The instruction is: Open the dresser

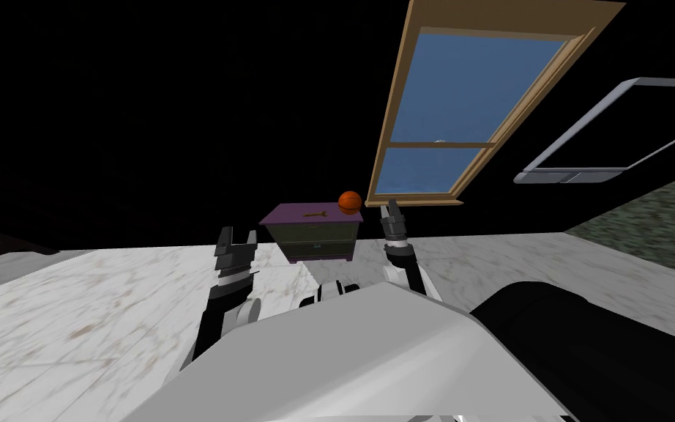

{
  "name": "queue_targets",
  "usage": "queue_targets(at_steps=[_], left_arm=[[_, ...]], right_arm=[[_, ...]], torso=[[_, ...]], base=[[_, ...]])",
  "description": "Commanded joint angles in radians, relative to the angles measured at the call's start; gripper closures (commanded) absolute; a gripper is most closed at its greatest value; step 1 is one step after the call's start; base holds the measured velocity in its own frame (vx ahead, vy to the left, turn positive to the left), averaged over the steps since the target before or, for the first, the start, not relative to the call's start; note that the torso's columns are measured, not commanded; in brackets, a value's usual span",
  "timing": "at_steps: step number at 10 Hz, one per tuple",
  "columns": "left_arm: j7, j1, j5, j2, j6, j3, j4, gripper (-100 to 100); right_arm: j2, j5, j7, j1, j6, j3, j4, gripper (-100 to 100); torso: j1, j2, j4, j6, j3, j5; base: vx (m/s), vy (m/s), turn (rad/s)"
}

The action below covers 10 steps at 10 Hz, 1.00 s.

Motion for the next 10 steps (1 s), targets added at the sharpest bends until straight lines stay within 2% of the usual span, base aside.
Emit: queue_targets(at_steps=[1,6,8,9,10], left_arm=[[-0.008,-0.019,-0.003,0.013,-0.039,-0.007,0.069,-100],[-0.017,-0.038,-0.007,0.028,-0.091,-0.016,0.169,-100],[-0.026,-0.059,-0.010,0.040,-0.147,-0.026,0.241,-100],[-0.026,-0.059,-0.010,0.040,-0.147,-0.026,0.267,-100],[-0.031,-0.070,-0.012,0.044,-0.176,-0.031,0.293,-100]], right_arm=[[0.000,0.000,0.000,0.000,0.000,0.000,0.000,0],[0.000,0.000,0.000,0.000,0.000,0.000,0.000,0],[0.000,0.000,0.000,0.000,0.000,0.000,0.000,0],[0.000,0.000,0.000,0.000,0.000,0.000,0.000,0],[0.000,0.000,0.000,0.000,0.000,0.000,0.000,0]], torso=[[0.000,0.000,0.000,0.000,0.000,0.000],[0.000,0.000,0.000,0.000,0.000,0.000],[0.000,-0.001,0.000,0.000,-0.001,0.000],[-0.001,-0.002,-0.001,0.000,-0.001,0.000],[-0.001,0.000,0.000,0.000,0.000,0.000]], base=[[0.056,-0.021,-0.019],[0.047,-0.012,-0.018],[0.083,-0.015,-0.037],[0.067,-0.019,-0.013],[0.062,-0.015,-0.024]])
